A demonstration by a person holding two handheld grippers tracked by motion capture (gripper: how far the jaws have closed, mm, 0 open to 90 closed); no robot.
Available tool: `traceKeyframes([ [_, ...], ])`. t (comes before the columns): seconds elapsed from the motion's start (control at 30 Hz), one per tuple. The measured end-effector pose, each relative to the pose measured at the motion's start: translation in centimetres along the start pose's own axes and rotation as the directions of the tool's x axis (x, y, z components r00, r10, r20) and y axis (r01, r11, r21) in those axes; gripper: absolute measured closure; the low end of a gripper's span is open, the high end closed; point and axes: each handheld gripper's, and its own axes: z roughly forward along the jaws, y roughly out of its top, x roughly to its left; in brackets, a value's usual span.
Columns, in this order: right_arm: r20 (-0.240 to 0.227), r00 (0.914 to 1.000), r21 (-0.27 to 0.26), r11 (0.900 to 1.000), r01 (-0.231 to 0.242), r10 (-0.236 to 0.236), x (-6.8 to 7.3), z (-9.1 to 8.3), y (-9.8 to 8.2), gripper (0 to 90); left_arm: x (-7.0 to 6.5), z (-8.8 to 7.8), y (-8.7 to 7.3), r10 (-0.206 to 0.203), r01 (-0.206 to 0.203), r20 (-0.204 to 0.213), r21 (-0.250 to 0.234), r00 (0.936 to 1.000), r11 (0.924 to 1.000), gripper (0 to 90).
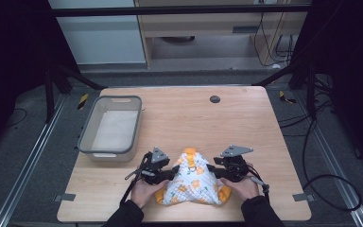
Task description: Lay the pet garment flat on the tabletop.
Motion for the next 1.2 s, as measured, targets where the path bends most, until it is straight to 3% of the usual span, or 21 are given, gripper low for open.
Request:
traceKeyframes([
  [0.4, -0.042, 0.9991, 0.055, 0.998, -0.005, 0.008, 0.2, 1.4, -0.4, 68.4, -0.3, 0.9, -0.6, -0.004, 0.004, 0.042, 0.019, 0.9991, 0.9998, 69.5],
  [0.63, -0.055, 0.9984, 0.063, 0.998, -0.011, 0.015, 0.5, 1.4, -0.3, 79.7, -0.1, 0.7, -0.6, -0.022, 0.022, 0.080, 0.008, 0.9965, 0.9997, 80.3],
  [0.8, -0.069, 0.9976, 0.025, 1.000, -0.003, 0.004, 0.7, 0.6, 0.0, 87.0, -0.3, 0.0, -0.4, -0.008, 0.009, 0.082, -0.011, 0.9966, 0.9999, 83.0],
  [0.9, -0.075, 0.9972, -0.002, 1.000, 0.000, 0.000, 0.8, -0.1, 0.2, 87.8, -0.6, -1.1, 0.1, 0.021, -0.017, 0.077, -0.045, 0.9968, 0.9988, 83.4],
  [1.2, -0.082, 0.9963, -0.086, 0.996, 0.019, -0.026, 1.8, -2.4, 0.8, 88.6, -1.4, -3.8, 0.8, 0.032, -0.021, 0.080, -0.126, 0.9963, 0.9918, 83.6],
])
